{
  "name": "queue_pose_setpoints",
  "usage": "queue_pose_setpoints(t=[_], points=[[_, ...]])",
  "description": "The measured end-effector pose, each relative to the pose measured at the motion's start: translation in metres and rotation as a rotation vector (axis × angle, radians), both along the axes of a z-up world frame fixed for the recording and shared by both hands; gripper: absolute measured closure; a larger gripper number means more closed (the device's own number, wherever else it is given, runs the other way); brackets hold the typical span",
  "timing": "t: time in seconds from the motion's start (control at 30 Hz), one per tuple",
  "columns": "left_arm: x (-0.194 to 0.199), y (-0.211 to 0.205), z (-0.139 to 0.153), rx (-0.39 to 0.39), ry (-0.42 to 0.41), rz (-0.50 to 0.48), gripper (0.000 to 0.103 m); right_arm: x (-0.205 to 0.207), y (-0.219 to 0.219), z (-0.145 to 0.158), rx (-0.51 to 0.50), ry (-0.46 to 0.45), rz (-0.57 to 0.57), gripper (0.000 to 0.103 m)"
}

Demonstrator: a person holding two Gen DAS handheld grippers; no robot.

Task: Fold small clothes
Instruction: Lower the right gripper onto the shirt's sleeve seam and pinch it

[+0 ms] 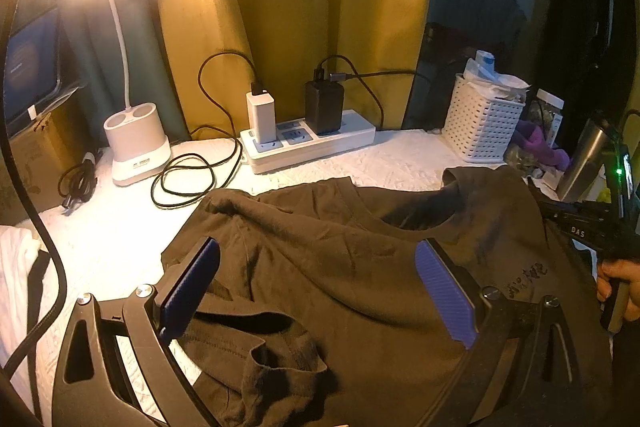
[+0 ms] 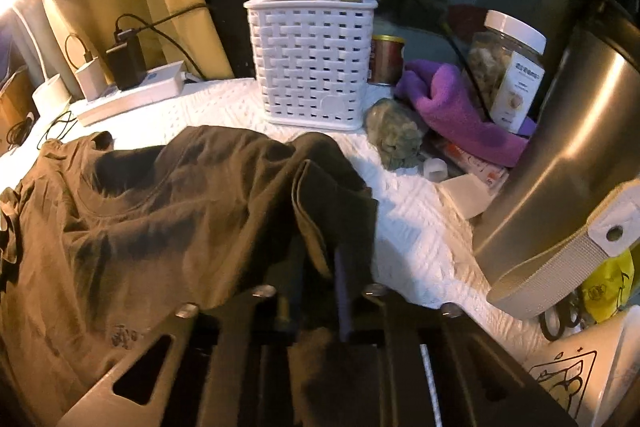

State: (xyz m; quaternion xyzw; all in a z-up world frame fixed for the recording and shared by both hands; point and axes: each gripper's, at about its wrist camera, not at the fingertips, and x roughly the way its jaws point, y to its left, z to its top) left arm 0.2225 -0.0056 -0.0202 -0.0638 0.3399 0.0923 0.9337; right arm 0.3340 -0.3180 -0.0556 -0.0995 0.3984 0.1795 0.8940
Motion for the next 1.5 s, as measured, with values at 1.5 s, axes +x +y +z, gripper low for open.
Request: queue_pose_setpoints(t=[1.5], points=[[-0.093, 0.072, 0.019, -0.069, -0.131, 0.029, 0.005, -0.069, 0.038, 0.091, -0.059, -0.182, -0.123, 0.099]])
